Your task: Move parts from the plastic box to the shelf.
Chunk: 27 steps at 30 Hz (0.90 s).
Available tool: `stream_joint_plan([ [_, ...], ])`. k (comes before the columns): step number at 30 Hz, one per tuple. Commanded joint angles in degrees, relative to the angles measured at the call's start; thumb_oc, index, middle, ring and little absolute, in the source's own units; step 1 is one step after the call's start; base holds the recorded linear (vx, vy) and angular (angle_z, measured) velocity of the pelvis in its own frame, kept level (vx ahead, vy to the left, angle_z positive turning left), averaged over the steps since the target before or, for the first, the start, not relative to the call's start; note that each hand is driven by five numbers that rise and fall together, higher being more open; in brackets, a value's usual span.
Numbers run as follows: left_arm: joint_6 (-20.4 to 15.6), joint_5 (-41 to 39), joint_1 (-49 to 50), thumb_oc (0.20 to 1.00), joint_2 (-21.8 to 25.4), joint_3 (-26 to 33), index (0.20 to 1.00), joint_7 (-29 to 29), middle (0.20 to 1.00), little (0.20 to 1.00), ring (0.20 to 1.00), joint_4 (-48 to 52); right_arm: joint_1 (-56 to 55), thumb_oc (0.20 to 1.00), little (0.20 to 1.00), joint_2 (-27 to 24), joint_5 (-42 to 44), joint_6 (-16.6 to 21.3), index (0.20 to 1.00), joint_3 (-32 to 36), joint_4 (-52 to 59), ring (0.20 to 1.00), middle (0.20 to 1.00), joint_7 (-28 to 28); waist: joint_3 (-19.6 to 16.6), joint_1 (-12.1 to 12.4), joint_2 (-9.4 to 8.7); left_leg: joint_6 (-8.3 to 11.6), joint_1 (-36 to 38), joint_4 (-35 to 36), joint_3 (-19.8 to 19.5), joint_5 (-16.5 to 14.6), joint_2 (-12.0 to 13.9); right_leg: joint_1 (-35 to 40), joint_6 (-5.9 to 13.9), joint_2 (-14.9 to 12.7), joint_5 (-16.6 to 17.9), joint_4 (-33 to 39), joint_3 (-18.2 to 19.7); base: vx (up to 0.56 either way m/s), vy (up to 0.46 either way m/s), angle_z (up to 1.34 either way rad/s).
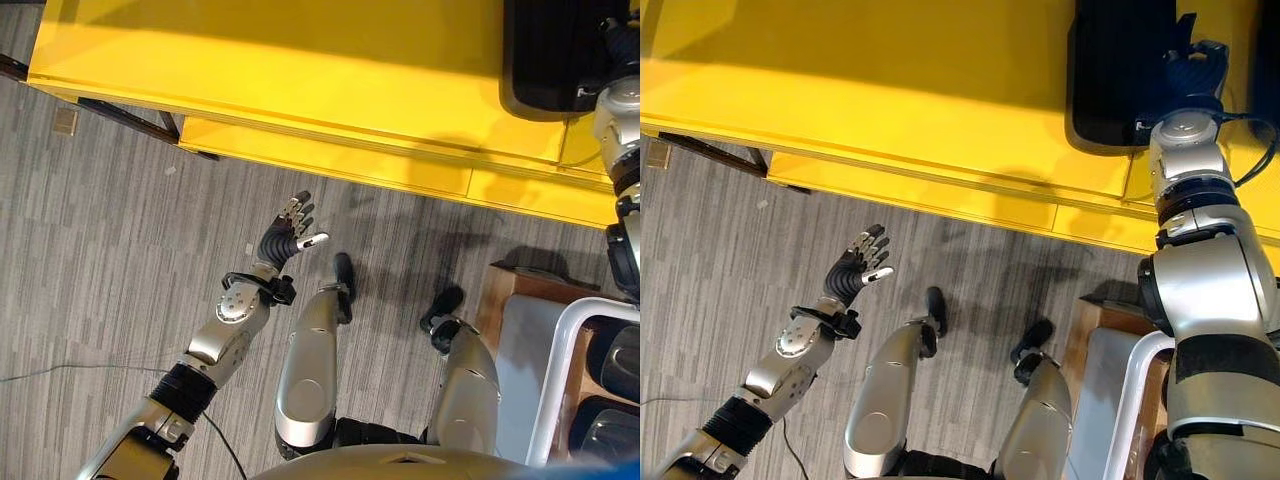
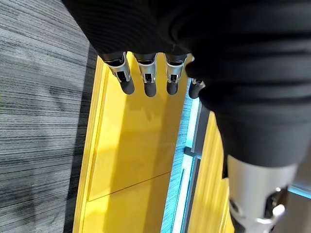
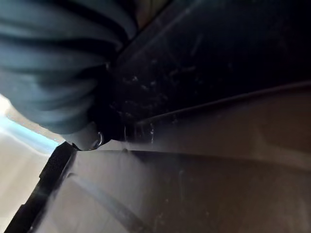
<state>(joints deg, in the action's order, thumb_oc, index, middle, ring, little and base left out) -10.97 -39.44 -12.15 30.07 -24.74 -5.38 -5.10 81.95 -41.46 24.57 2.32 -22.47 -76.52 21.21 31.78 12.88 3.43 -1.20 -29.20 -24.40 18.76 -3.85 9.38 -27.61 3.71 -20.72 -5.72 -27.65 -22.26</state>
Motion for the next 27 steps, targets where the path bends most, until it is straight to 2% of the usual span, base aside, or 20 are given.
stream_joint_plan([
  [1,-3.3,-1.4,-0.3,1.000,0.3,-1.8,1.000,-1.3,1.000,1.000,1.000,6.6,3.8,0.200,0.200,-2.2,5.1,2.1,0.200,-0.3,0.6,0.200,0.200,1.0,-2.4,1.1,1.87,8.09,-3.0,-3.9,-4.0,1.4,5.7,5.5,7.62,-3.2,4.6,2.4,1.5,0.03,0.002,0.09],
  [10,-3.5,-1.3,-2.4,1.000,-0.4,-3.3,1.000,-2.9,1.000,1.000,1.000,6.8,4.8,0.200,0.200,-2.8,9.1,2.2,0.200,1.9,-0.6,0.200,0.200,3.4,-2.8,2.0,2.96,7.74,-4.1,-3.6,-4.7,1.2,4.2,6.1,8.04,-4.1,5.1,3.1,0.0,0.02,0.014,0.07],
  [27,-4.2,-2.2,-4.0,1.000,-0.9,-4.5,1.000,-3.9,1.000,1.000,1.000,7.1,7.5,0.200,0.200,-1.7,8.4,1.9,0.200,-1.1,-1.2,0.200,0.200,3.3,-2.7,2.7,3.40,7.31,-5.0,-3.7,-5.2,0.9,3.1,6.4,8.17,-4.8,5.4,3.3,-0.6,0.01,0.009,0.05],
])
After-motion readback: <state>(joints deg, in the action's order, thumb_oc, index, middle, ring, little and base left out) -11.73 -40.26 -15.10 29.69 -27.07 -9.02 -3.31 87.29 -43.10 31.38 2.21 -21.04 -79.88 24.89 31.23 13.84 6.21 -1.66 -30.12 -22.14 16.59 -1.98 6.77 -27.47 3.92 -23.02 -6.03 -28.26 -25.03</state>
